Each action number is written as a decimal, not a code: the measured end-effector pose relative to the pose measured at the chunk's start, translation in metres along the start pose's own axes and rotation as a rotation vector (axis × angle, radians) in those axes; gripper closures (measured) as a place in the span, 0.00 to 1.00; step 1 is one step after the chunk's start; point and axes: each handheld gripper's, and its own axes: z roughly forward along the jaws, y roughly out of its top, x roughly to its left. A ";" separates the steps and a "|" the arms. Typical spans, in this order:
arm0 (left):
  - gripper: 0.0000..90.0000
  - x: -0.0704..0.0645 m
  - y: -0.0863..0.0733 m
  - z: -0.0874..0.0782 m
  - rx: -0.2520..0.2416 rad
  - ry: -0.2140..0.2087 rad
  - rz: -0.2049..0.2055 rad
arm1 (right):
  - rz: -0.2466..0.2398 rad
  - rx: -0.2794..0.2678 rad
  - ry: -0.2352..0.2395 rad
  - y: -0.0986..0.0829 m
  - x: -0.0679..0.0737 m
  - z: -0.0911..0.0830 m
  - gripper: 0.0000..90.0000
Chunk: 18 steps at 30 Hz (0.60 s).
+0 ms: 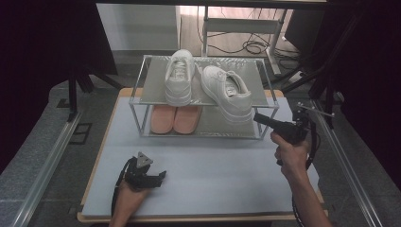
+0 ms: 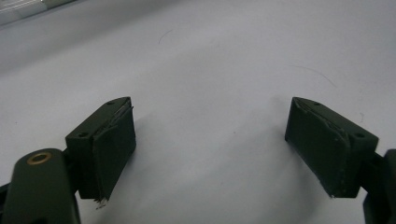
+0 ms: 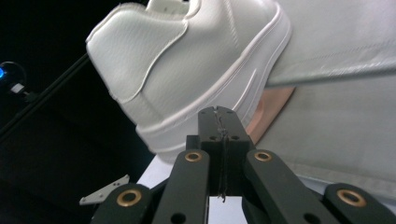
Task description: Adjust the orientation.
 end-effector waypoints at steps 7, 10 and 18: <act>0.18 0.000 0.000 0.000 0.000 0.001 0.001 | -0.006 0.023 0.017 -0.010 0.002 0.004 1.00; 0.18 0.000 0.000 0.000 0.000 0.000 0.000 | -0.009 0.016 0.013 -0.011 0.004 0.007 1.00; 0.18 0.000 0.000 0.000 0.000 0.001 0.001 | -0.014 0.020 0.018 -0.011 0.005 0.013 1.00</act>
